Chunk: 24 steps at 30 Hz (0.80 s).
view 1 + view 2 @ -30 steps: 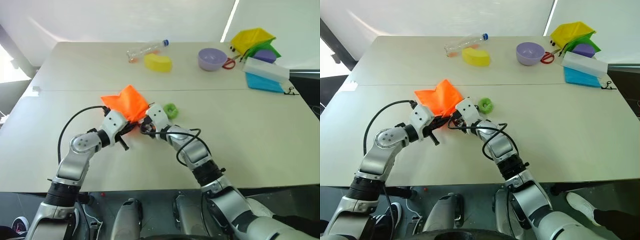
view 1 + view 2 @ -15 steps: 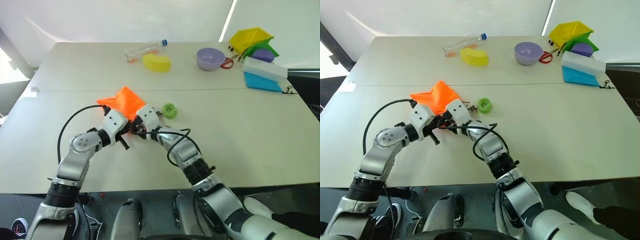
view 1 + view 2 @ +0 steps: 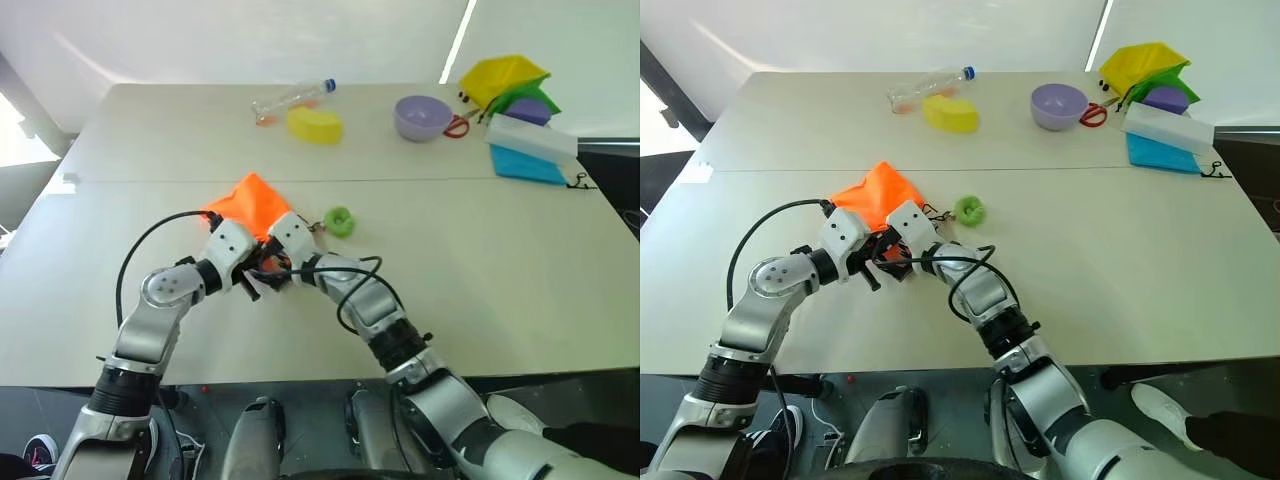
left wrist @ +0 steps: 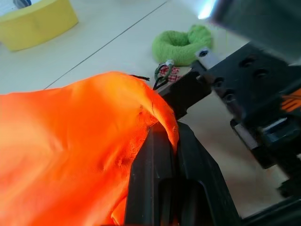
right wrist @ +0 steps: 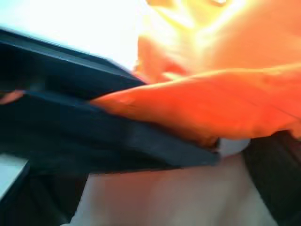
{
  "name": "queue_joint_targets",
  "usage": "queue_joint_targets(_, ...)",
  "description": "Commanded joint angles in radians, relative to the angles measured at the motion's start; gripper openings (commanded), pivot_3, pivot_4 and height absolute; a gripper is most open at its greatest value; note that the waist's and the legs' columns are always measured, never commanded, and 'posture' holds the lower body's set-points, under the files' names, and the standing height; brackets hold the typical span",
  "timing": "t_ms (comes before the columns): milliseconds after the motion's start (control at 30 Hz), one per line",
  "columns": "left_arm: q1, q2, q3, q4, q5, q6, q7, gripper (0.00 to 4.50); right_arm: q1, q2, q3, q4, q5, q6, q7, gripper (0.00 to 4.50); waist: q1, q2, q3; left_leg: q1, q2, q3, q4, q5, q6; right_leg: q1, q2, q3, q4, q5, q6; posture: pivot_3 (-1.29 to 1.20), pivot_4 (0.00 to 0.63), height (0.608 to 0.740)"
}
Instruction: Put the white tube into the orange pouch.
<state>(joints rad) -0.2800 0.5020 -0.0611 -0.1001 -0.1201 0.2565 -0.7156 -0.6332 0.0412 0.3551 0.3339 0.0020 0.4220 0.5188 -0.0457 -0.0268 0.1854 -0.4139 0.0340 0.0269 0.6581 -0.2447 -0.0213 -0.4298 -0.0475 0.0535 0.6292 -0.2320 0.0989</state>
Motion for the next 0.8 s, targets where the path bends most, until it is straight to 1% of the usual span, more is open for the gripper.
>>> queue_joint_targets(33, 0.006, 0.018, 0.019, -0.018, -0.008, -0.018, -0.004, 0.0, 0.033, -0.075, 0.022, -0.159, 0.015, 0.03, 0.096, 4.46, 0.001, 0.0, 0.0, 0.0, 0.0, 0.0, 0.0, 0.0, 0.0, 0.0, 0.0, 0.0, 0.0, 0.0, 0.0, 0.0, 0.15, 0.74)
queue_joint_targets(167, 0.013, 0.037, 0.026, -0.006, -0.009, -0.031, -0.013, 0.0, 0.078, -0.177, 0.015, -0.296, 0.034, 0.093, 0.164, 4.46, 0.001, 0.0, 0.0, 0.0, 0.0, 0.0, 0.0, 0.0, 0.0, 0.0, 0.0, 0.0, 0.0, 0.0, 0.0, 0.0, 0.15, 0.74)
queue_joint_targets(267, 0.019, 0.049, 0.027, -0.004, -0.011, -0.04, -0.022, 0.0, 0.097, -0.22, 0.003, -0.353, 0.048, 0.124, 0.185, 4.46, 0.0, 0.0, 0.0, 0.0, 0.0, 0.0, -0.001, 0.0, 0.0, 0.0, 0.001, 0.0, 0.0, 0.0, 0.0, 0.0, 0.15, 0.74)
queue_joint_targets(367, 0.05, 0.084, 0.025, -0.016, -0.027, -0.05, -0.075, 0.0, 0.098, -0.275, -0.082, -0.394, 0.08, 0.115, 0.188, 4.46, 0.0, 0.0, 0.0, 0.001, 0.0, 0.001, -0.001, 0.0, 0.0, 0.0, 0.001, 0.0, 0.0, 0.0, -0.001, 0.0, 0.15, 0.74)
queue_joint_targets(467, 0.059, 0.107, 0.038, -0.001, -0.035, -0.065, -0.096, 0.0, 0.049, -0.313, -0.162, -0.317, 0.067, 0.047, 0.134, 4.46, 0.002, 0.0, 0.0, 0.001, 0.0, 0.001, -0.002, 0.0, 0.0, -0.001, 0.0, 0.0, -0.001, 0.0, -0.001, 0.0, 0.15, 0.74)
queue_joint_targets(567, 0.047, 0.115, 0.041, 0.022, -0.035, -0.078, -0.101, 0.0, -0.01, -0.327, -0.201, -0.195, 0.04, -0.035, 0.079, 4.46, 0.001, 0.0, 0.0, 0.001, 0.0, 0.001, -0.002, 0.0, 0.0, -0.001, -0.001, 0.001, -0.002, 0.0, -0.001, 0.0, 0.15, 0.74)
queue_joint_targets(667, 0.032, 0.112, 0.037, 0.039, -0.034, -0.087, -0.104, 0.0, -0.053, -0.329, -0.202, -0.077, 0.022, -0.089, 0.065, 4.46, 0.001, 0.0, 0.0, 0.001, 0.0, 0.002, -0.003, 0.0, 0.0, -0.001, -0.001, 0.001, -0.002, 0.0, -0.001, 0.0, 0.15, 0.74)
queue_joint_targets(733, 0.025, 0.108, 0.034, 0.046, -0.032, -0.092, -0.103, 0.0, -0.074, -0.334, -0.175, -0.001, -0.013, -0.136, 0.065, 4.46, 0.001, 0.0, 0.0, 0.001, -0.001, 0.004, -0.006, 0.0, 0.0, -0.001, 0.0, 0.001, -0.003, 0.0, -0.001, 0.0, 0.15, 0.74)
queue_joint_targets(800, 0.025, 0.106, 0.035, 0.046, -0.032, -0.094, -0.102, 0.0, -0.088, -0.313, -0.185, 0.053, 0.002, -0.108, 0.063, 4.46, 0.001, 0.0, 0.0, 0.001, -0.001, 0.004, -0.008, 0.0, 0.0, -0.001, 0.0, 0.001, -0.002, 0.0, 0.0, 0.0, 0.15, 0.74)
